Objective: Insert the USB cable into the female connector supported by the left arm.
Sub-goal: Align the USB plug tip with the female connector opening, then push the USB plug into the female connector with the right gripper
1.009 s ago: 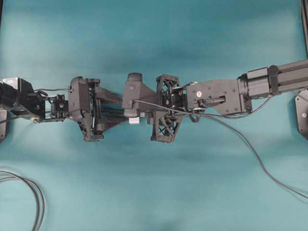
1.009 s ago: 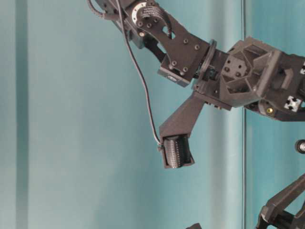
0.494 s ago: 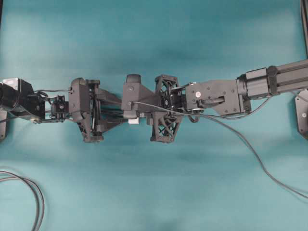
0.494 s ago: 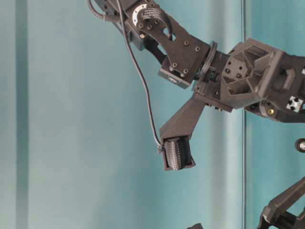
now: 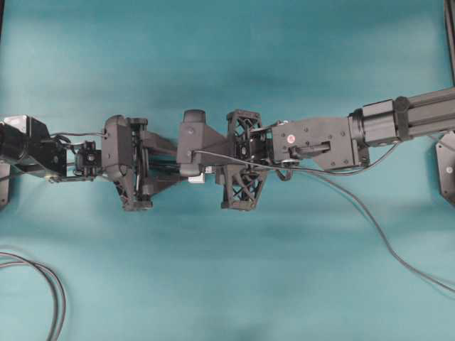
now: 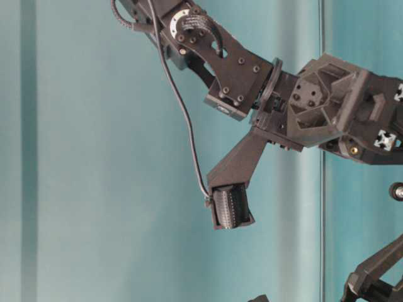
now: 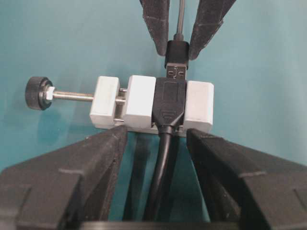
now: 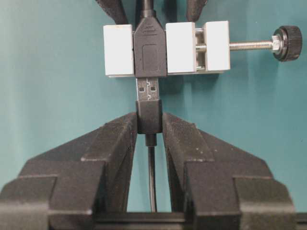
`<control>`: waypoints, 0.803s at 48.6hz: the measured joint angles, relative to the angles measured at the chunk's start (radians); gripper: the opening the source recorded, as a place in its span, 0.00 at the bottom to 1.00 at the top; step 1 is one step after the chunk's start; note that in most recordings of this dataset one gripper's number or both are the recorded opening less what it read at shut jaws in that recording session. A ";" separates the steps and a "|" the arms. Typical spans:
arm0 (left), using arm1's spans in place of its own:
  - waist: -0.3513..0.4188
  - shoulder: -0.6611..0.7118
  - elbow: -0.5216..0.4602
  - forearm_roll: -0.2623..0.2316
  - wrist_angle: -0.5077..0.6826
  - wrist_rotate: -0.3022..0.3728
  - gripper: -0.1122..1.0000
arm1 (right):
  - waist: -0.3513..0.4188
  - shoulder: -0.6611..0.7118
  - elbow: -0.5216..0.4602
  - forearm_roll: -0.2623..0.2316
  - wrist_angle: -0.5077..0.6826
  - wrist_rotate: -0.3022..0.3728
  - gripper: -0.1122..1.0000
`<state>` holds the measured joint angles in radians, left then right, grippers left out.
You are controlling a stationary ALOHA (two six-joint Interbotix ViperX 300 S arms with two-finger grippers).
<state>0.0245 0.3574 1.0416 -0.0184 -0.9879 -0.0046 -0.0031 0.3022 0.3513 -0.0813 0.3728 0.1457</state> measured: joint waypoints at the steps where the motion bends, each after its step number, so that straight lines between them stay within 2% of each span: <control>1: 0.002 -0.002 0.000 0.000 0.000 0.000 0.69 | 0.000 0.000 0.002 0.000 0.000 0.000 0.30; 39: 0.002 -0.002 0.000 0.000 0.000 0.000 0.69 | 0.000 0.000 -0.009 0.000 0.028 0.000 0.30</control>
<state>0.0261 0.3559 1.0416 -0.0184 -0.9879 -0.0046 -0.0031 0.3022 0.3421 -0.0813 0.4004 0.1457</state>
